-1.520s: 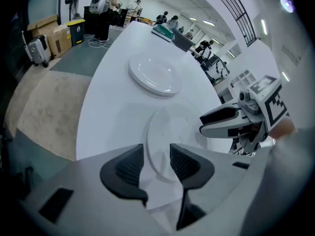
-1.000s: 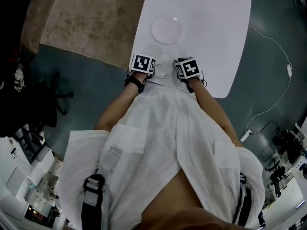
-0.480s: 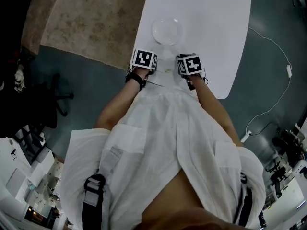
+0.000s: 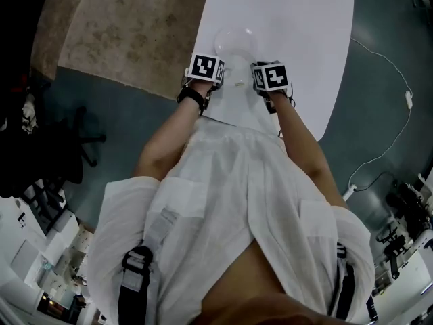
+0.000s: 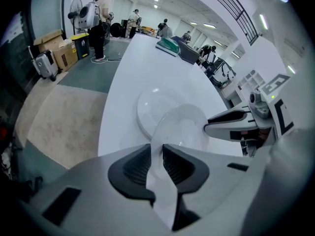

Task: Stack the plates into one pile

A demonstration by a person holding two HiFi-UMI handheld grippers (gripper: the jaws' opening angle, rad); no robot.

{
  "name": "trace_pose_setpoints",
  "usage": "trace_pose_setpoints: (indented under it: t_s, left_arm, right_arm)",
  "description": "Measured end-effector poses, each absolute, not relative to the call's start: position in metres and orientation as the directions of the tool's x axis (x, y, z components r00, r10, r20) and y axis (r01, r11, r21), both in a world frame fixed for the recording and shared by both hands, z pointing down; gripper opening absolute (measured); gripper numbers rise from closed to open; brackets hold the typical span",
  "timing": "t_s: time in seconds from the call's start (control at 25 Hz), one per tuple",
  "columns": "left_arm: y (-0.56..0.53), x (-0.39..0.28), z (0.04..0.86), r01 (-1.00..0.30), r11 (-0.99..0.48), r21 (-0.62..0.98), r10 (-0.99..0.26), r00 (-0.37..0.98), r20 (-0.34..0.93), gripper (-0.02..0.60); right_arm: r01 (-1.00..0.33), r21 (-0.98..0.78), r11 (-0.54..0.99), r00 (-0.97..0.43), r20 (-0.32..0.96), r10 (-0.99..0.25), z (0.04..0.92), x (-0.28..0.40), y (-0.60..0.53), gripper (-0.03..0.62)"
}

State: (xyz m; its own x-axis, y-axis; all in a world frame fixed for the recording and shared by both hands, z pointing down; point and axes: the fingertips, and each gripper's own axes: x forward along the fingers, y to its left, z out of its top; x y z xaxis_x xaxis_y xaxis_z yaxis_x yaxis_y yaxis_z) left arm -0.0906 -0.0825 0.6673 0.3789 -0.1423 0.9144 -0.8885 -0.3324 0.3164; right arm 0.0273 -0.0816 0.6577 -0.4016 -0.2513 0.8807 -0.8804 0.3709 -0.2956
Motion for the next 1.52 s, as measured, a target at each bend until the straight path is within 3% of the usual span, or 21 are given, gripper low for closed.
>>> trace_pose_setpoints:
  t_s: [0.88,1.04,1.28,1.52]
  left_arm:
    - [-0.160,-0.082,0.676,-0.890,-0.288,0.352,-0.121,0.399,0.909,0.084]
    - [-0.169,-0.079,0.673,-0.887,-0.315,0.339,-0.147,0.398,0.905,0.086]
    - [-0.181,-0.074,0.669,-0.878,-0.371,0.302,-0.195,0.391,0.899,0.166]
    - [-0.193,-0.071,0.650,-0.875,-0.407,0.264,-0.262,0.388,0.884,0.179]
  right_arm:
    - [-0.910,-0.255,0.327,-0.352,0.892,-0.284,0.667,0.038,-0.156,0.084]
    - [-0.908,-0.252,0.334,-0.356,0.884,-0.301,0.662,0.037,-0.164,0.112]
    - [-0.908,-0.241,0.344,-0.358,0.872,-0.334,0.656,0.036,-0.175,0.132]
    - [-0.912,-0.241,0.333,-0.360,0.860,-0.363,0.646,0.046,-0.176,0.132]
